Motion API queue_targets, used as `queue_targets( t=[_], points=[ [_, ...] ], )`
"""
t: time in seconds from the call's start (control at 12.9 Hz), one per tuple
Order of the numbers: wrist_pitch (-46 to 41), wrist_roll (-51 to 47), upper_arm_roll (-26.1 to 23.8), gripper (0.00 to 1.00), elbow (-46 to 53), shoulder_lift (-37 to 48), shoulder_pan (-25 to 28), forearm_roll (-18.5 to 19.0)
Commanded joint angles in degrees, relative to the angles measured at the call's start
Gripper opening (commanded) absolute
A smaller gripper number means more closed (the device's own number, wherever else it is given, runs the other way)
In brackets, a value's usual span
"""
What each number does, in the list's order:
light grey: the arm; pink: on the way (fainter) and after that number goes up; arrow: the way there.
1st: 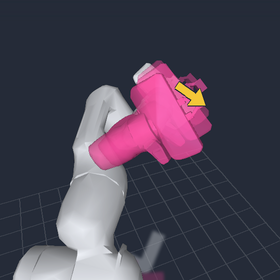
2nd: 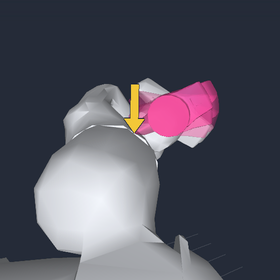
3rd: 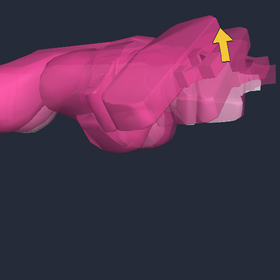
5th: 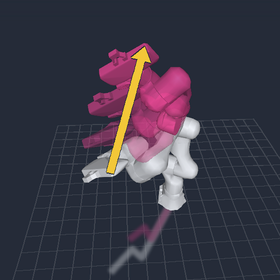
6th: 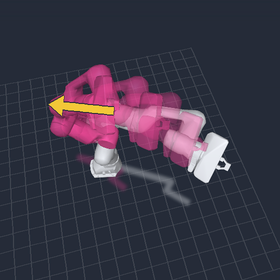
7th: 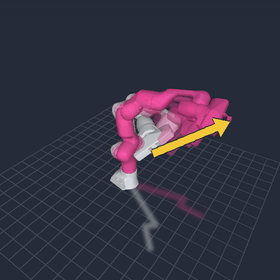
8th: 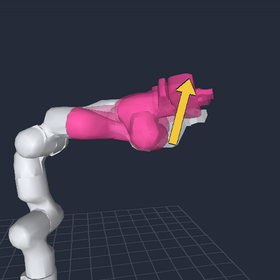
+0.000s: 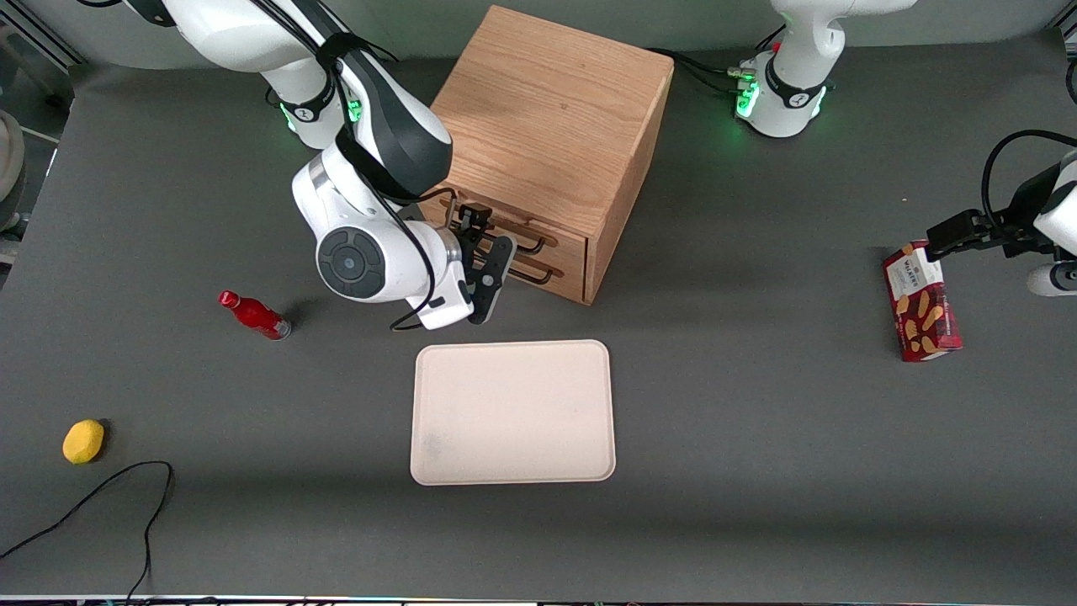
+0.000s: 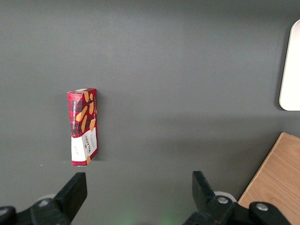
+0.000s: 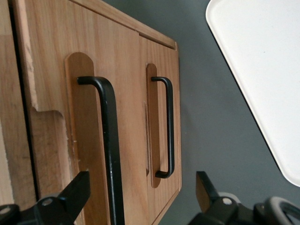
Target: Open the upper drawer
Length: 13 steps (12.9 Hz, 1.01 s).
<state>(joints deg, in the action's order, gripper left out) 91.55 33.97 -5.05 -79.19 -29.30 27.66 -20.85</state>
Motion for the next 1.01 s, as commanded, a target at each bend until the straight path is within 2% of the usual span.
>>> queue_targets(
  t=[0.0, 0.93],
  points=[
    [3.27, -1.09, 0.48, 1.0, -5.08, 3.02, 0.91, -1.12],
    [7.15, -1.01, 0.4, 1.0, -7.82, 3.2, 1.17, -1.12]
  ],
)
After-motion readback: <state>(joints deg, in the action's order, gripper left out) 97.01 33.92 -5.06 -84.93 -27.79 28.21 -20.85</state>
